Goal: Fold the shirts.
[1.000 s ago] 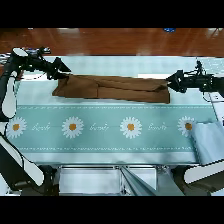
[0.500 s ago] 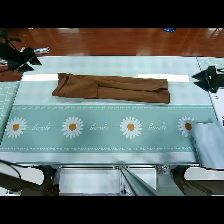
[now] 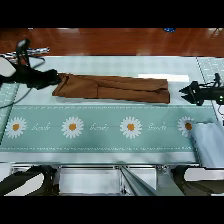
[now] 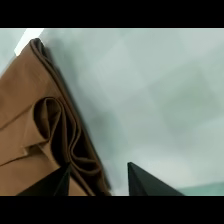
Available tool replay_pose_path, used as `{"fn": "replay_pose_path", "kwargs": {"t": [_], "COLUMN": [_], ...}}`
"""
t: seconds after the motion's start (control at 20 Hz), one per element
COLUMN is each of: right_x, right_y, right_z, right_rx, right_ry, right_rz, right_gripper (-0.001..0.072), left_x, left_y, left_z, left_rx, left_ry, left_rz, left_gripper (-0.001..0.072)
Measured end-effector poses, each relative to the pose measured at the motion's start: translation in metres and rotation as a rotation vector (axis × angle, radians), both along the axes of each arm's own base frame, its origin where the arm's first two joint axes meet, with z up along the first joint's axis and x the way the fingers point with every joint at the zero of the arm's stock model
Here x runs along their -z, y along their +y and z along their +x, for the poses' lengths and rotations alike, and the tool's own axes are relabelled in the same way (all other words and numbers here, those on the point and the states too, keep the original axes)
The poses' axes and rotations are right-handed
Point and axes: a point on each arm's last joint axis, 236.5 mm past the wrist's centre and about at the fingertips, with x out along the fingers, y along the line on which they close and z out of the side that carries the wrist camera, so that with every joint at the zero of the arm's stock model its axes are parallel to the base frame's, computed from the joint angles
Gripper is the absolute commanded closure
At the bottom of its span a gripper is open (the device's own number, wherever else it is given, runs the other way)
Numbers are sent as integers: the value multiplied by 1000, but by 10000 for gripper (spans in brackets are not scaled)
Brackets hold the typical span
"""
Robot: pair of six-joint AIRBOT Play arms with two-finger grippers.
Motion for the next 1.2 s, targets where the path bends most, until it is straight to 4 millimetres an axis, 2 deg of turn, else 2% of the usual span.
{"fn": "replay_pose_path", "kwargs": {"t": [0.2,0.55,0.6,0.65,0.7,0.75,0.95,1.0,1.05,1.1,1.2], "right_x": [12,21,22,22,23,25,2,-8,-15,-24,-45], "right_y": [22,70,77,85,91,95,109,108,106,102,94], "right_z": [19,47,50,54,57,60,69,69,66,61,47], "right_rx": [-2,-59,-69,-79,-92,-102,-175,-191,-214,-238,-277], "right_ry": [-4,-2,-4,-6,-7,-12,-79,-98,-107,-114,-128], "right_rz": [57,129,135,142,138,129,125,117,101,80,29], "right_gripper": [292,292,310,423,624,689,689,690,690,690,690], "left_x": [15,20,20,19,19,19,19,19,20,20,20], "left_y": [-23,-31,-32,-34,-34,-35,-36,-37,-37,-37,-43], "left_z": [-12,-16,-16,-16,-16,-15,-14,-14,-14,-13,-13], "left_rx": [35,45,45,44,43,42,38,38,38,38,49], "left_ry": [22,30,31,28,27,27,25,25,25,25,23], "left_rz": [-27,-42,-45,-51,-54,-58,-68,-69,-71,-71,-79], "left_gripper": [198,198,198,198,198,198,203,293,560,688,688]}}
